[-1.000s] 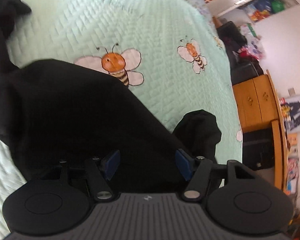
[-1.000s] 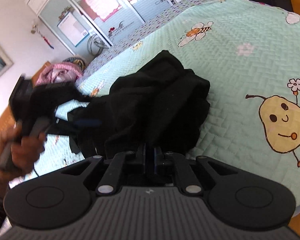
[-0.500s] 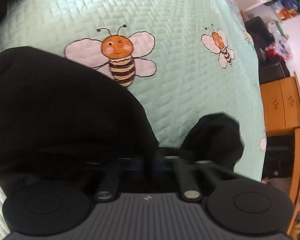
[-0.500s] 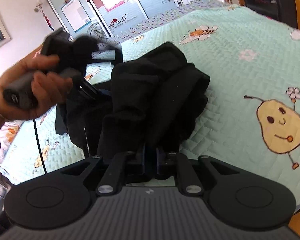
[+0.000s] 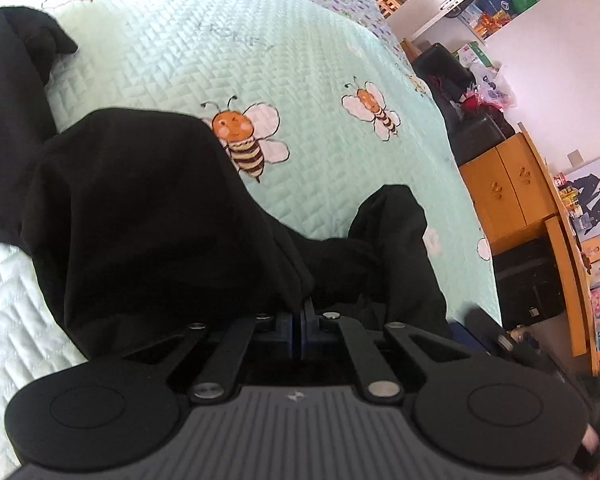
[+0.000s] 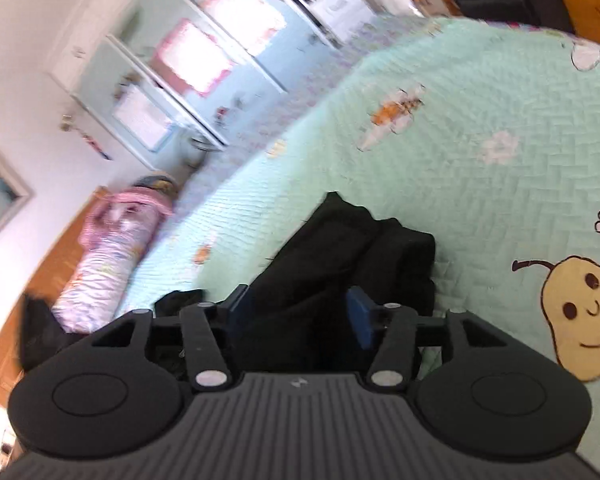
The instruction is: Fold clothes
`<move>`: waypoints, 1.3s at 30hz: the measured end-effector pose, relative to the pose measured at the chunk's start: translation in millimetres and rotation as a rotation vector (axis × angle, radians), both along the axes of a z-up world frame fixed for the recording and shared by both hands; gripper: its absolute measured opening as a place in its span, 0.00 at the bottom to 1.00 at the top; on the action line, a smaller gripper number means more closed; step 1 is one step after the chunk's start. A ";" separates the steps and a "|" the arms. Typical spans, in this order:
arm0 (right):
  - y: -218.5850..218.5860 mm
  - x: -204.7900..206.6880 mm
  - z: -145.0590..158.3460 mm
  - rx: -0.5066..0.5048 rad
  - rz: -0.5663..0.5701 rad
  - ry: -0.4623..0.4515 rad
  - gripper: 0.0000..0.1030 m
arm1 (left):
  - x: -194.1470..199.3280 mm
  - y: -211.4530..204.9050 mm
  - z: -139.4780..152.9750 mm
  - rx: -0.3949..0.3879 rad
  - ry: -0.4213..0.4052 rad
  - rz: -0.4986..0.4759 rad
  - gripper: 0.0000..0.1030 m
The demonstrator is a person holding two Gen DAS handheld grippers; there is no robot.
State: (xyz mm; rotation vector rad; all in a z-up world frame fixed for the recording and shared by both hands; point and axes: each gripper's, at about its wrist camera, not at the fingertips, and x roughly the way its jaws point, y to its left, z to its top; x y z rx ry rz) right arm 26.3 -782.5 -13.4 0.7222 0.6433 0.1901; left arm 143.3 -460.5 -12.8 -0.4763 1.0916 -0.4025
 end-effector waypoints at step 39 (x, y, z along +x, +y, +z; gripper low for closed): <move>57.5 25.0 -36.0 0.217 0.163 -0.015 0.42 | -31.6 89.6 84.1 0.071 -0.283 0.162 0.02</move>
